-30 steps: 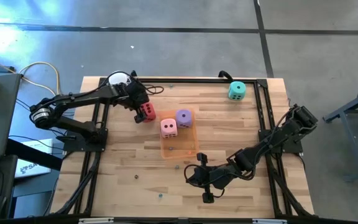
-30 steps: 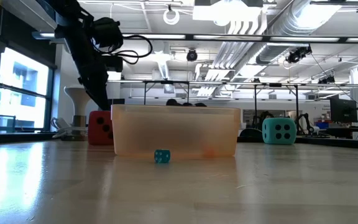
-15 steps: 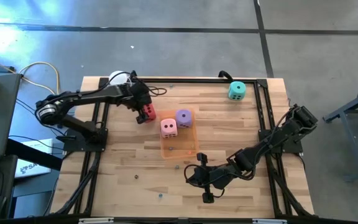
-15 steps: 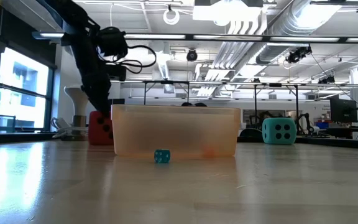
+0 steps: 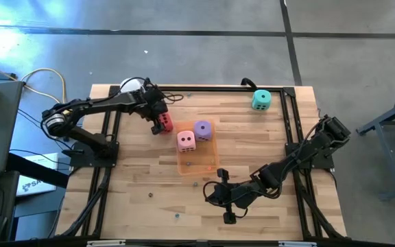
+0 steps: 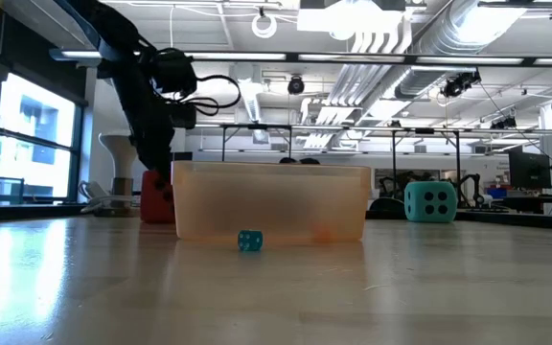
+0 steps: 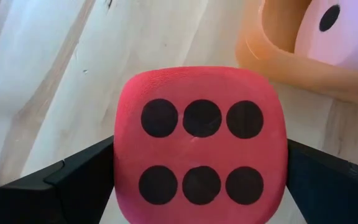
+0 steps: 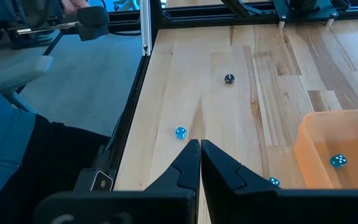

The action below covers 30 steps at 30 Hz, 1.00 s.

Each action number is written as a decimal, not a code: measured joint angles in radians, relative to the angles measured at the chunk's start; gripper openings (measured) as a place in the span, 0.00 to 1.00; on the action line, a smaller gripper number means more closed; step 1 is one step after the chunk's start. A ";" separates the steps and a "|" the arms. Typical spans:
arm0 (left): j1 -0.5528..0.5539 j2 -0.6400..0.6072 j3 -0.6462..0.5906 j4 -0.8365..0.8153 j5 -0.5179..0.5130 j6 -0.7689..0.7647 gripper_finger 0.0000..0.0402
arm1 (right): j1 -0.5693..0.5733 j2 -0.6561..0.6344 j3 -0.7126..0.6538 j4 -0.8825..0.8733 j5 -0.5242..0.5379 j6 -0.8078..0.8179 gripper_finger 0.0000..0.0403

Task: Pick & Place Dice
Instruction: Put the large red die into the orange bin

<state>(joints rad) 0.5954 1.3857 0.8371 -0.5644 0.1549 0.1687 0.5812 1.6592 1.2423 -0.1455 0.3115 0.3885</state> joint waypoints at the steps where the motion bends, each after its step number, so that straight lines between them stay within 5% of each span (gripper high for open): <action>1: 0.010 0.000 0.000 -0.001 0.028 -0.001 0.99 | 0.000 0.000 0.000 0.000 0.000 0.000 0.01; 11: 0.063 0.003 -0.003 -0.011 0.260 0.011 0.89 | 0.000 0.000 0.000 0.000 0.000 0.000 0.01; 22: 0.062 -0.015 -0.003 0.044 0.329 0.025 0.88 | 0.000 0.000 0.000 0.000 0.000 0.000 0.01; 30: 0.050 -0.162 -0.002 0.046 0.349 0.022 0.88 | 0.000 0.000 0.000 0.000 0.000 0.000 0.01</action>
<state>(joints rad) 0.6453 1.2241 0.8351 -0.5184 0.5040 0.1909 0.5816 1.6592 1.2423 -0.1455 0.3115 0.3882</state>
